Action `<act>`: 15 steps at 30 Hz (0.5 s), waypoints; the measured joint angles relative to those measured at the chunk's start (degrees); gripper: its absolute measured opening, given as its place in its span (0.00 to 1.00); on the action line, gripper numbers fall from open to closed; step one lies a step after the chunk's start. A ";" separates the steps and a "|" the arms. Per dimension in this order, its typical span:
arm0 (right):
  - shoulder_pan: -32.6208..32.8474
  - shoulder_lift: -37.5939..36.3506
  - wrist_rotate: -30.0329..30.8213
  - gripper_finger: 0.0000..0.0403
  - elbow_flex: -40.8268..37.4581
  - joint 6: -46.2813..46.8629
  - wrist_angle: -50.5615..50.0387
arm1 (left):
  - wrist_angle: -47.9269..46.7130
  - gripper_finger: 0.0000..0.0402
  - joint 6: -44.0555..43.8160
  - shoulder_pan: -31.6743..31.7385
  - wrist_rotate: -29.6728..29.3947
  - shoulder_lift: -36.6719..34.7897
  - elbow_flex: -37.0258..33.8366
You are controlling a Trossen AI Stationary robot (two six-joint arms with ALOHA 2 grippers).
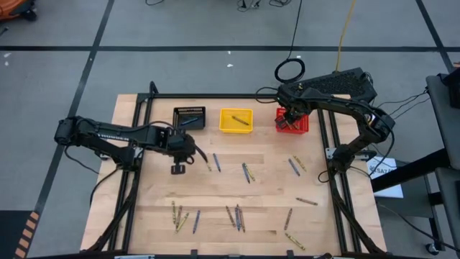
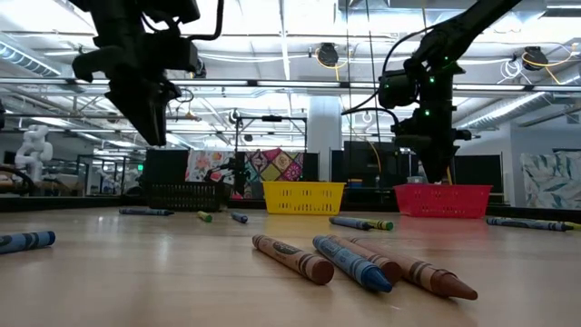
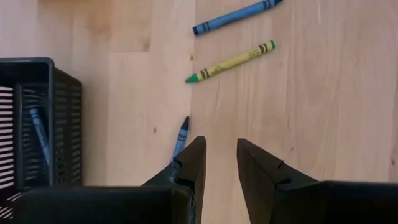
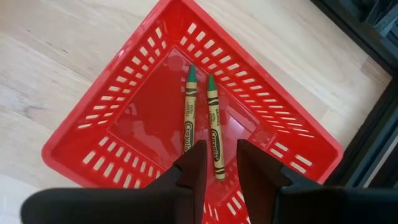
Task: Sort crayons
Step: Put the blue crayon into the black bin
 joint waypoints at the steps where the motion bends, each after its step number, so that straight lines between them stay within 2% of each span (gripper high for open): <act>1: 0.00 0.00 0.00 0.19 0.00 -0.03 0.00 | -0.01 0.22 0.11 0.01 0.00 0.00 0.00; 15: 0.00 0.00 0.02 0.19 -0.02 -0.49 1.21 | -4.85 0.22 0.18 2.12 0.82 0.00 0.00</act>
